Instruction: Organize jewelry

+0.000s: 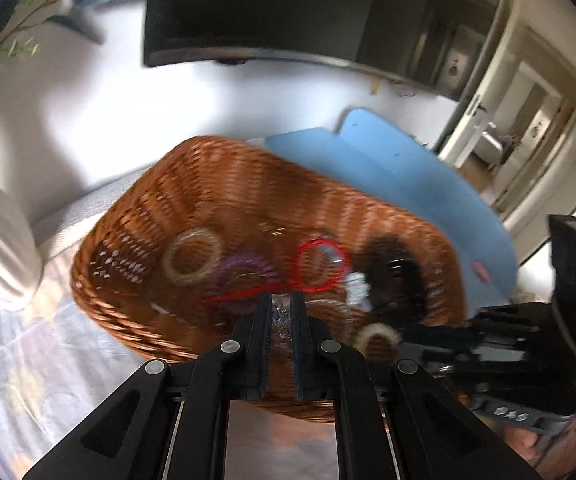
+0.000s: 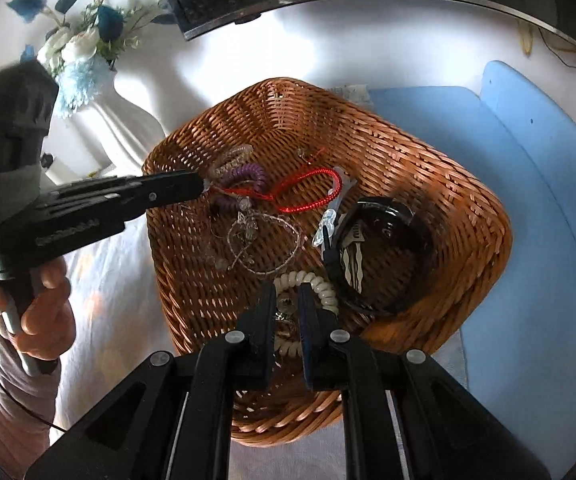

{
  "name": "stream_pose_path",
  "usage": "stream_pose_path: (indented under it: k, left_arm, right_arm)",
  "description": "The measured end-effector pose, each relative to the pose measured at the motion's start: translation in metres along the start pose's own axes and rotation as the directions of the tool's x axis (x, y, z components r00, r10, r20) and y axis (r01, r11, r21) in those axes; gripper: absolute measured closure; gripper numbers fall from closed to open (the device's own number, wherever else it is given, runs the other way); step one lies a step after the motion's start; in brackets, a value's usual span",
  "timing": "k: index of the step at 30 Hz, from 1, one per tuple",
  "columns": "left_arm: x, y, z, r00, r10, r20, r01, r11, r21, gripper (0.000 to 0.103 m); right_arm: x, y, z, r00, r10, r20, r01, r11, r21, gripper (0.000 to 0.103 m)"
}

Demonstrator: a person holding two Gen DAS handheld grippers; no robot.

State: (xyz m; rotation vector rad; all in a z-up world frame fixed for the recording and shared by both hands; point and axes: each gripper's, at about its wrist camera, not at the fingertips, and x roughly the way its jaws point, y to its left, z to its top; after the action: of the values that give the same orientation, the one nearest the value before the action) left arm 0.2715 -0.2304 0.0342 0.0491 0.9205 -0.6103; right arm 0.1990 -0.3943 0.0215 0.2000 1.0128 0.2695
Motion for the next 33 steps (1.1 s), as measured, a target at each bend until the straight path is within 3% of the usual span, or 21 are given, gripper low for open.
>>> stream_pose_path:
  k: [2, 7, 15, 17, 20, 25, 30, 33]
  left_arm:
    - [0.001, 0.006, 0.0, 0.999, 0.044, 0.002, -0.044, 0.999, -0.008, 0.091]
    - [-0.015, 0.022, -0.006, 0.998, 0.058, 0.03, -0.056, 0.997, -0.06, 0.063]
    - [-0.08, 0.028, -0.032, 0.991, 0.083, 0.104, -0.074, 0.993, -0.09, 0.062]
    - [-0.109, 0.022, -0.042, 0.984, 0.103, 0.147, -0.092, 0.992, -0.082, 0.062]
    - [-0.155, 0.012, -0.06, 0.969, 0.122, 0.216, -0.111, 0.992, -0.063, 0.061]
    - [-0.213, -0.009, -0.094, 0.936, 0.172, 0.307, -0.174, 0.985, -0.022, 0.043]
    - [-0.234, -0.027, -0.132, 0.913, 0.196, 0.358, -0.194, 0.98, -0.043, 0.031]
    - [-0.229, -0.037, -0.158, 0.907, 0.248, 0.341, -0.241, 0.968, -0.062, 0.031]
  right_arm:
    - [-0.004, -0.003, 0.0, 1.0, 0.026, 0.013, -0.026, 0.999, 0.027, 0.088]
    - [-0.02, -0.005, 0.001, 0.998, 0.028, 0.055, -0.031, 0.998, 0.055, 0.074]
    - [-0.06, 0.034, -0.009, 0.993, 0.018, 0.117, -0.019, 1.0, 0.013, 0.074]
    - [-0.077, 0.051, -0.014, 0.989, -0.011, 0.15, 0.014, 1.0, -0.017, 0.073]
    - [-0.106, 0.071, -0.03, 0.973, -0.065, 0.222, 0.075, 0.996, -0.037, 0.063]
    - [-0.138, 0.095, -0.059, 0.96, -0.081, 0.268, 0.086, 0.996, -0.007, 0.049]
    - [-0.152, 0.105, -0.094, 0.935, -0.129, 0.331, 0.108, 0.991, 0.08, 0.033]
    - [-0.151, 0.112, -0.106, 0.918, -0.201, 0.343, 0.169, 0.978, 0.123, 0.032]
